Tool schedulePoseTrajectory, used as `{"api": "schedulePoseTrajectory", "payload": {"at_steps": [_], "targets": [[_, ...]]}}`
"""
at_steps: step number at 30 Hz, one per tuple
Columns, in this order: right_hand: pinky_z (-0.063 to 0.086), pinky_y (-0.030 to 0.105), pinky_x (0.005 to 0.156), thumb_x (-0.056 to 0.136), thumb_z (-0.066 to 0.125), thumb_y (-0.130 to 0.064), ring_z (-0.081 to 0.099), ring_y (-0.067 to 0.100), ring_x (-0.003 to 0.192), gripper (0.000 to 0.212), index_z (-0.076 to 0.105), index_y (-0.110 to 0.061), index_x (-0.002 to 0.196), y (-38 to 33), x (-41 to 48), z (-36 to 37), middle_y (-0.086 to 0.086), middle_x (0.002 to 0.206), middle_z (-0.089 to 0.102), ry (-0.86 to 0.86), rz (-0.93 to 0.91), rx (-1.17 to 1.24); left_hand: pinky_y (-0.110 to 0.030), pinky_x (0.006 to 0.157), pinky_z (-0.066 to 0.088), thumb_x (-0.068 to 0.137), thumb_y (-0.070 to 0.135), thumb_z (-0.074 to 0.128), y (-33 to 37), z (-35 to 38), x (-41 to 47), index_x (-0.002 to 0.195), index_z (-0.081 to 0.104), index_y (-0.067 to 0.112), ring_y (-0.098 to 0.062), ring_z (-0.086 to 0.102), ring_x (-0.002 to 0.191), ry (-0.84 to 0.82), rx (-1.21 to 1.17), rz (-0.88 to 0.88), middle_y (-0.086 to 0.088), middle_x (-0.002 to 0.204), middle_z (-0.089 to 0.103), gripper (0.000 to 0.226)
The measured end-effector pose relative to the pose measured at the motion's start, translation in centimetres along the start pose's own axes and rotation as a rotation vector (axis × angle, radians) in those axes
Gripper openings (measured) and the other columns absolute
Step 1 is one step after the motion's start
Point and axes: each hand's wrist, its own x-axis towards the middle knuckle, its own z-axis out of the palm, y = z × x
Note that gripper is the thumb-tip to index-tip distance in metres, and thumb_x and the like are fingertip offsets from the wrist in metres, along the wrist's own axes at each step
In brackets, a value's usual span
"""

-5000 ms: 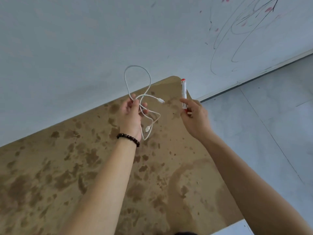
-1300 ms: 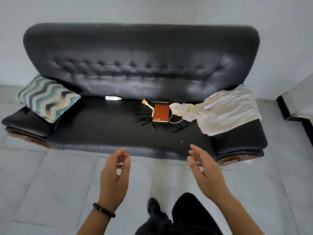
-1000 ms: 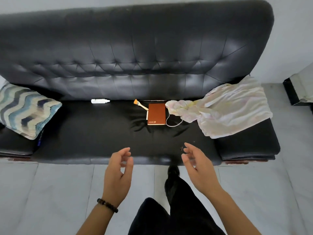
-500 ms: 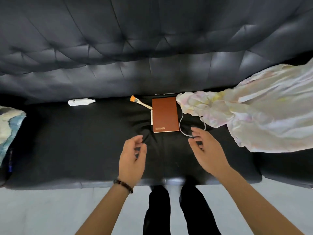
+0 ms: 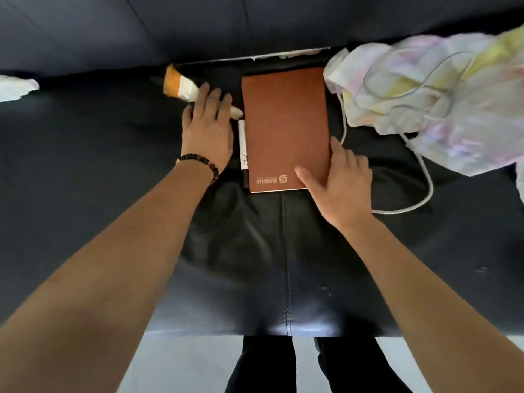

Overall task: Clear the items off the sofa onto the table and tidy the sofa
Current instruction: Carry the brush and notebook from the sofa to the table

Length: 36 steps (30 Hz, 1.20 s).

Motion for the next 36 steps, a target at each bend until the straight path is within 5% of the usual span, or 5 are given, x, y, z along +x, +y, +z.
{"api": "schedulePoseTrajectory", "payload": {"at_steps": [6,11,16,25,36], "targets": [[0.045,0.046,0.096,0.067,0.063,-0.077,0.051,0.031,0.114,0.083,0.055,-0.023,0.129,0.4,2.3,0.1,0.001,0.116,0.066,-0.062,0.054,0.086,-0.052,0.103,0.039,0.099,0.02,0.043,0.0,1.8,-0.3,0.132,0.054,0.01,-0.036,0.044,0.133,0.103,0.082,-0.015,-0.015,0.138,0.053,0.036],[0.046,0.048,0.095,0.069,0.061,-0.075,0.059,0.031,0.107,0.065,0.064,-0.021,0.105,-2.0,0.8,-3.3,0.0,0.103,0.071,-0.122,0.095,0.153,-0.049,0.089,0.038,0.098,0.034,0.041,1.6,-1.9,-3.2,0.111,0.067,0.014,-0.037,0.053,0.102,-0.056,0.074,-0.085,-0.013,0.109,0.06,0.035],[0.048,0.03,0.083,0.09,0.066,-0.04,0.064,0.018,0.093,0.031,0.055,-0.017,0.107,-4.0,-5.5,-7.7,-0.012,0.087,0.063,-0.073,0.131,0.472,-0.04,0.079,0.045,0.096,0.026,0.057,5.3,-8.5,-13.3,0.106,0.071,0.015,-0.031,0.055,0.088,0.227,-0.328,-0.133,-0.012,0.1,0.059,0.021],[0.045,0.004,0.065,0.095,0.063,-0.035,0.06,-0.011,0.078,0.022,0.052,-0.022,0.109,-4.0,-23.6,-17.3,-0.015,0.091,0.063,0.001,0.287,0.748,-0.018,0.072,0.051,0.092,0.01,0.065,11.8,-28.1,-24.9,0.102,0.067,0.017,-0.009,0.065,0.083,0.308,-0.914,-0.419,0.006,0.097,0.066,0.012],[0.043,0.017,0.07,0.093,0.063,-0.041,0.061,-0.007,0.085,0.024,0.056,-0.025,0.111,-7.5,-50.4,-33.0,-0.014,0.101,0.066,0.545,0.504,1.063,-0.015,0.072,0.049,0.09,0.006,0.066,17.0,-53.1,-32.5,0.098,0.062,0.017,-0.006,0.061,0.078,0.363,-1.199,-0.011,0.009,0.091,0.065,0.014]]}}
